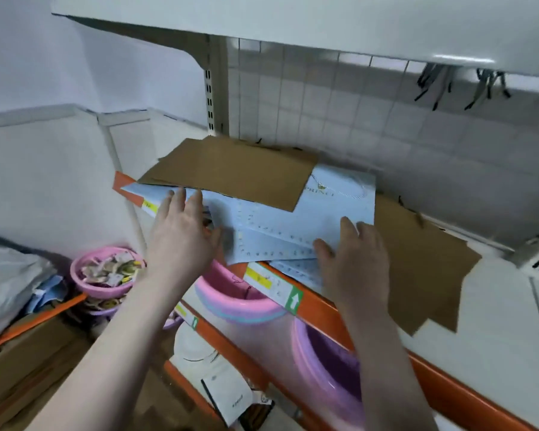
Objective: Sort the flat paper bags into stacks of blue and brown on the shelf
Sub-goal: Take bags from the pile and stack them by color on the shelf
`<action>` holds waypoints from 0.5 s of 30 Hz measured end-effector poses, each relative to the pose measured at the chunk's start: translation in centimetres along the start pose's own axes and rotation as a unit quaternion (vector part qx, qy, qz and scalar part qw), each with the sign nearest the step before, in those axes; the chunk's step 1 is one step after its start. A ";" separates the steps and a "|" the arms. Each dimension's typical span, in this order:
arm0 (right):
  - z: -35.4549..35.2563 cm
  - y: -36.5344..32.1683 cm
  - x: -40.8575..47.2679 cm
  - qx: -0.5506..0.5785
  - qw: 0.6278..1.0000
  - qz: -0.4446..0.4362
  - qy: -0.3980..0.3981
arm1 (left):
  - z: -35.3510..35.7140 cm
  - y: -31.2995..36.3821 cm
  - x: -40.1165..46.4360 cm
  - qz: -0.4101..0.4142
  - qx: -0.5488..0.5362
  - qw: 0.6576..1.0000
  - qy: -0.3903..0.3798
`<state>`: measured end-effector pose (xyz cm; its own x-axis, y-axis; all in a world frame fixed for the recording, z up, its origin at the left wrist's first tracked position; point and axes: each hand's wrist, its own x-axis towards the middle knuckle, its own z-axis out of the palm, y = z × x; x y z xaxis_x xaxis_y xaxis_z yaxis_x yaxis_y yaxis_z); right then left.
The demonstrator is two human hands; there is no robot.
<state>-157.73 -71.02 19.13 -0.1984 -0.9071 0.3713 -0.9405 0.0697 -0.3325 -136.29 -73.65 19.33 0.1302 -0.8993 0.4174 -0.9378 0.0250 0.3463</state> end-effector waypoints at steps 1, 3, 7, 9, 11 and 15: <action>0.6 -0.8 0.9 -0.008 1.000 0.015 -0.006 | 0.8 -0.9 1.8 0.012 0.000 1.000 -0.011; 2.0 -2.4 2.7 -0.006 0.999 0.042 0.006 | 2.2 -2.4 5.5 0.044 -0.009 0.999 -0.030; 4.1 -6.0 6.2 -0.010 0.995 0.095 0.018 | 4.1 -4.1 11.8 0.077 -0.018 0.995 -0.068; 4.7 -7.5 7.6 -0.030 0.992 0.120 0.001 | 5.0 -4.8 14.4 0.091 -0.021 0.991 -0.094; 5.4 -8.6 8.4 -0.040 0.990 0.132 0.005 | 6.0 -5.3 16.6 0.094 -0.022 0.986 -0.133; 6.9 -9.8 9.7 -0.069 0.985 0.157 -0.018 | 7.4 -6.1 19.4 0.083 -0.018 0.978 -0.189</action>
<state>-148.56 -83.40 20.01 -0.4784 -0.8458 0.2361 -0.8632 0.4035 -0.3034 -130.42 -94.49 19.10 -0.1575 -0.9786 0.1325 -0.9232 0.1935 0.3319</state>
